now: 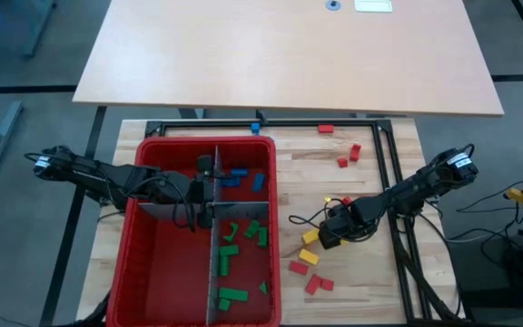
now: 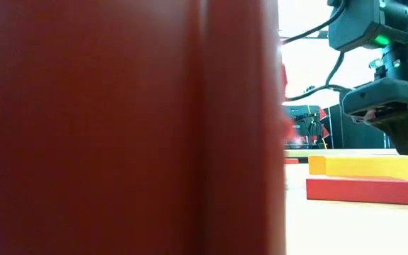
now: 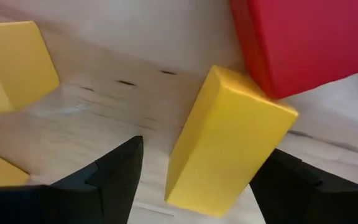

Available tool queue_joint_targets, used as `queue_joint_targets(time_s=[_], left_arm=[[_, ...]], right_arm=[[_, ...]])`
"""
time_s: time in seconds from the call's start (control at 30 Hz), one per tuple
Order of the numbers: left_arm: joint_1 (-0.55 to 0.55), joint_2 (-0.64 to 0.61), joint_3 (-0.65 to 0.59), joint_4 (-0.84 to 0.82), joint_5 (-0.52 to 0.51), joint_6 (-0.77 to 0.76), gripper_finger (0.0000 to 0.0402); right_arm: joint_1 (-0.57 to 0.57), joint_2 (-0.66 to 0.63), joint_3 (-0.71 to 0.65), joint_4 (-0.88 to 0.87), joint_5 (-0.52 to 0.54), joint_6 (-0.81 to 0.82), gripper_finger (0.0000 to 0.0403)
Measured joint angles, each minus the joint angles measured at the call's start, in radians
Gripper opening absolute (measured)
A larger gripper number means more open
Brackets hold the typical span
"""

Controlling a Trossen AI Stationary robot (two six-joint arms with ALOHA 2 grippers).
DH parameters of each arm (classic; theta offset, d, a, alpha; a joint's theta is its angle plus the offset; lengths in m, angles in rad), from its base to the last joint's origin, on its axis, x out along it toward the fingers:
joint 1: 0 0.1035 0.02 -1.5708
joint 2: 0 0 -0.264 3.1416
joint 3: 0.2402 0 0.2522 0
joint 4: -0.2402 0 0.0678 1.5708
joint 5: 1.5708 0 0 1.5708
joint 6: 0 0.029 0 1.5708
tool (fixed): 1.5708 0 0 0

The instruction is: Sort blocks

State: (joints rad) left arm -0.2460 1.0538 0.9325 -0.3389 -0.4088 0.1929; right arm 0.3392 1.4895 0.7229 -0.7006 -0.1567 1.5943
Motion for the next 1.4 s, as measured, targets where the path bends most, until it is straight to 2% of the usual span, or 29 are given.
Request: queue_joint_targets(time_s=[0.17, 0.5, 0.83, 1.13, 1.4], left_arm=[[0.0, 0.0, 0.0, -0.001, 0.0, 0.0, 0.0313], [0.0, 0.0, 0.0, 0.0, 0.0, -0.003, 0.0313], [0.0, 0.0, 0.0, 0.002, 0.0, -0.011, 0.0313], [0.0, 0.0, 0.0, 0.018, 0.0, -0.011, 0.0313], [0.0, -0.001, 0.0, 0.083, 0.006, -0.011, 0.0313]], right_arm=[[-0.002, 0.0, -0.013, -0.003, -0.008, -0.017, 0.0229], [-0.002, -0.002, -0.022, -0.023, -0.01, -0.068, 0.0119], [0.002, -0.005, -0.01, -0.033, 0.012, -0.154, 0.0114], [0.036, -0.12, 0.018, -0.039, 0.217, -0.169, 0.0114], [0.108, -0.293, 0.02, -0.011, 0.479, -0.177, 0.0114]])
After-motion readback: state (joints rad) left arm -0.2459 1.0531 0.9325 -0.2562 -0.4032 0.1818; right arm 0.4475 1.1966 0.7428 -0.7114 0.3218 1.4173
